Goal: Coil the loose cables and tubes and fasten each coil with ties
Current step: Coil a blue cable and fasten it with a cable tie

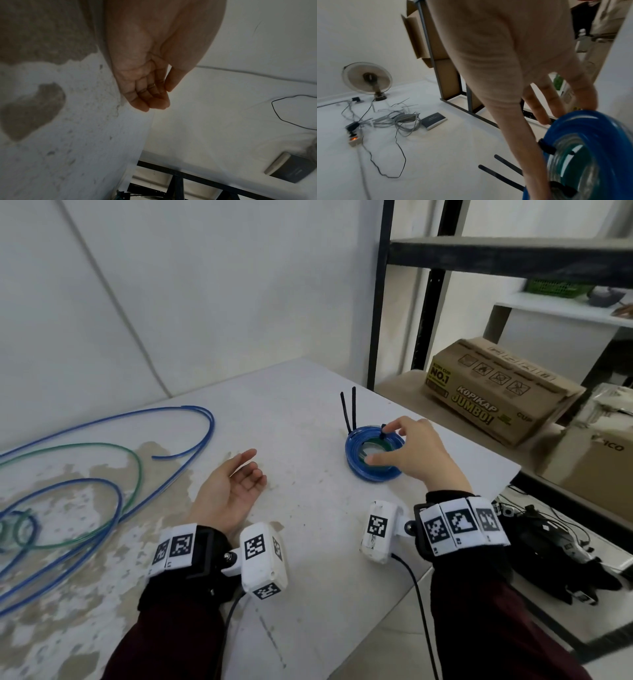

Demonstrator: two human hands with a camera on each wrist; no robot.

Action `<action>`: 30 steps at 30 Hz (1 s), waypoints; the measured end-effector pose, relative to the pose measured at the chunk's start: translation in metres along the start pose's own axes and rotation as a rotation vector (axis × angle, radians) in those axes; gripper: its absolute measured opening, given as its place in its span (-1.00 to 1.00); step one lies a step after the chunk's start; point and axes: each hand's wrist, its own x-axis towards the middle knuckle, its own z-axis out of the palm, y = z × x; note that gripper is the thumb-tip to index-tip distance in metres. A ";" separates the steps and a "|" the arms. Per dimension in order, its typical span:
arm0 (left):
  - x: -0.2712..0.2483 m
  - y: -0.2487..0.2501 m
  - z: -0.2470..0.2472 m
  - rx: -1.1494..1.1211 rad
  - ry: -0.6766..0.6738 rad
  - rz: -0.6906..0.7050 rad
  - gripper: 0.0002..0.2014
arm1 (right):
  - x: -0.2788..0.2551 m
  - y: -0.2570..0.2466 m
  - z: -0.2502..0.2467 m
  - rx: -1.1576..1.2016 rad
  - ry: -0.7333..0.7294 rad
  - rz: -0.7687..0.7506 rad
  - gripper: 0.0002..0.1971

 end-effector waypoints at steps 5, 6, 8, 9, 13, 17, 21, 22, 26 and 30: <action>0.000 -0.001 -0.003 0.000 -0.004 0.006 -0.77 | -0.001 -0.009 0.001 -0.223 -0.139 0.036 -0.25; 0.000 -0.001 -0.003 0.000 -0.003 0.006 -0.77 | -0.001 -0.011 0.001 -0.239 -0.143 0.042 -0.24; 0.000 -0.001 -0.004 0.001 -0.003 0.007 -0.77 | -0.001 -0.014 0.004 -0.279 -0.156 0.057 -0.23; 0.000 -0.001 -0.004 0.000 -0.005 0.009 -0.76 | -0.001 -0.015 0.005 -0.304 -0.158 0.063 -0.22; -0.001 -0.001 -0.003 0.005 -0.006 0.009 -0.76 | -0.002 -0.017 0.010 -0.334 -0.145 0.080 -0.13; 0.000 -0.001 -0.003 0.008 -0.010 0.013 -0.76 | -0.001 -0.013 0.015 -0.261 -0.111 0.142 0.08; -0.001 -0.001 -0.005 0.007 -0.010 0.009 -0.72 | 0.000 -0.007 0.012 -0.085 -0.105 0.194 0.09; -0.001 -0.001 -0.005 0.006 -0.013 0.009 -0.66 | 0.001 -0.003 0.010 -0.041 -0.124 0.208 0.04; -0.001 0.000 -0.006 0.004 -0.019 0.012 -0.53 | 0.007 0.013 0.005 0.128 -0.054 0.254 -0.38; -0.001 0.000 -0.005 -0.002 -0.005 0.006 -0.65 | 0.006 0.018 0.000 0.456 0.011 0.233 -0.67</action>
